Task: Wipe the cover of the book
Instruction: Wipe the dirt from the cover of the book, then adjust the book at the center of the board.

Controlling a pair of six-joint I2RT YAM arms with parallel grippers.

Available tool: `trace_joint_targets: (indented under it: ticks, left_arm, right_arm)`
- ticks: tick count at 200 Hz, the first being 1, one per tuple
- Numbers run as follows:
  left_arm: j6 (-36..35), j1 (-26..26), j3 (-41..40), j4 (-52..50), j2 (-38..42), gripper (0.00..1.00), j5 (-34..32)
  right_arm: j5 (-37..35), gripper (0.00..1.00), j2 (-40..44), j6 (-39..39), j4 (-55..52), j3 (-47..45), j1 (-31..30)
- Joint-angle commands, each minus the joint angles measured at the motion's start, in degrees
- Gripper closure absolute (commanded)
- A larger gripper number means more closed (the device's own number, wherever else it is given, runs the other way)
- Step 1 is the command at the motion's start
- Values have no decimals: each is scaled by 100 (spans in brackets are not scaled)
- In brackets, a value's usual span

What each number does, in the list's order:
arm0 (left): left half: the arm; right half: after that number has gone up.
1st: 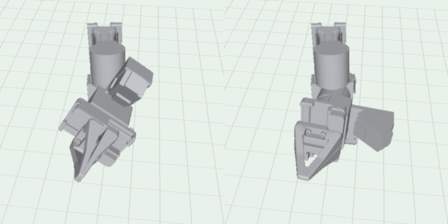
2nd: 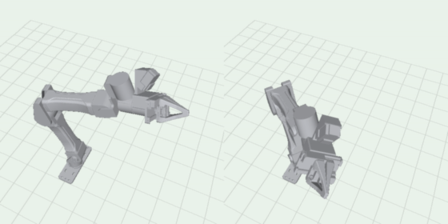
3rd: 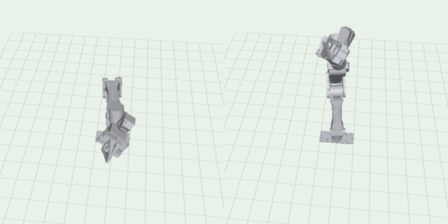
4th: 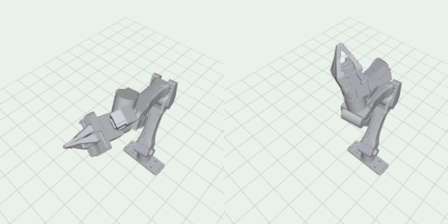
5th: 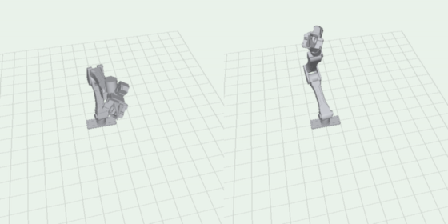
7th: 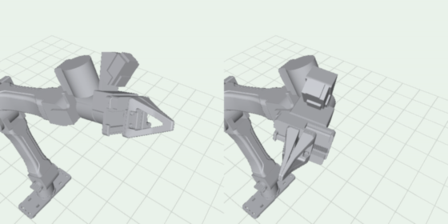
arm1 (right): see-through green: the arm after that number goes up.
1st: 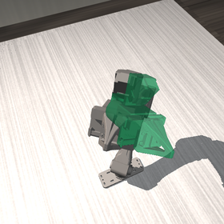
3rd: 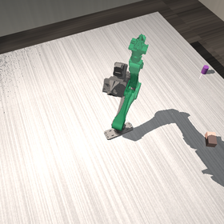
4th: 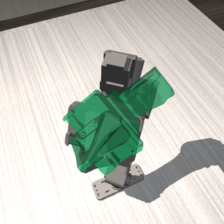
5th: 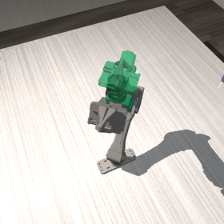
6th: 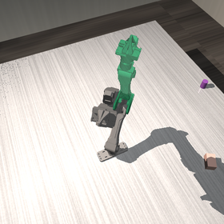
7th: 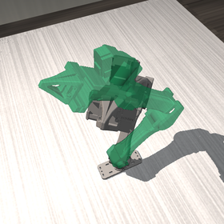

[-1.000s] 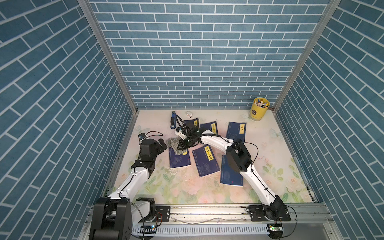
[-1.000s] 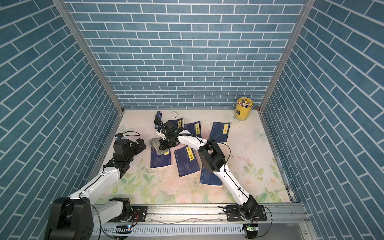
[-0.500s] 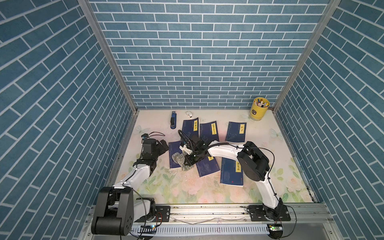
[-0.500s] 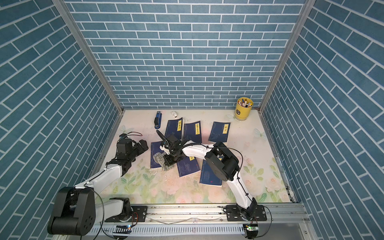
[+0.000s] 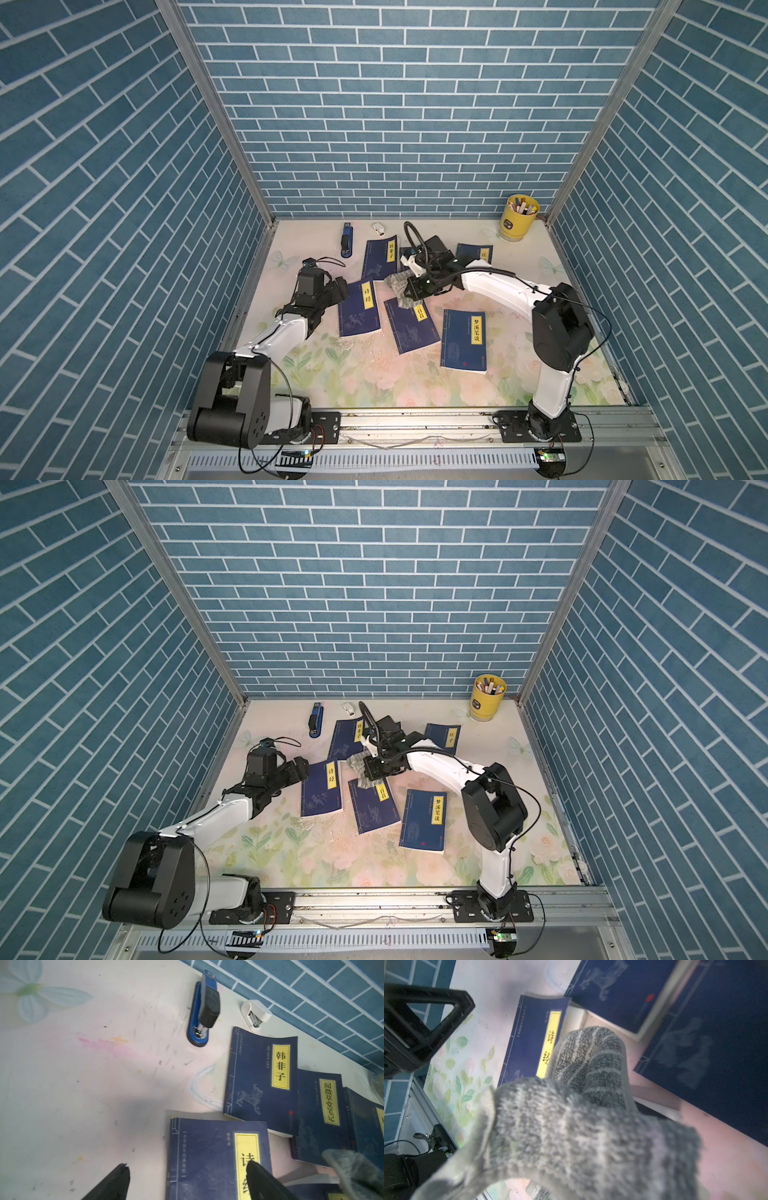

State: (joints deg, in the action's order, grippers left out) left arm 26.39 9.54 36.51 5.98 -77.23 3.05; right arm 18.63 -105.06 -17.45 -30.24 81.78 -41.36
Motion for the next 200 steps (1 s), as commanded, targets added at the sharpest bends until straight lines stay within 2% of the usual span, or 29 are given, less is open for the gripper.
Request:
trace_joint_targets:
  ticks: [1, 33, 77, 105, 144, 200]
  left_arm:
    - [-297, 362, 450, -369, -324, 7, -80]
    - [-372, 1017, 1239, -668, -1081, 8, -481]
    - [-236, 1421, 1833, -1014, -1898, 16, -609]
    - [-69, 1748, 1734, -1272, -1884, 16, -990]
    - [212, 1789, 1354, -1229, -1833, 21, -1057]
    - [224, 1963, 1629, -1568, -2238, 25, -1199]
  right_arm:
    - [-346, 100, 263, 236, -348, -477, 222]
    - [-478, 100, 660, 139, -190, -1026, 493]
    - [-448, 100, 925, 136, -70, -1394, 703]
    - [-366, 100, 992, 172, 8, -1539, 811]
    - [-221, 100, 936, 249, 106, -1577, 910]
    - [-99, 100, 933, 296, 146, -1616, 992]
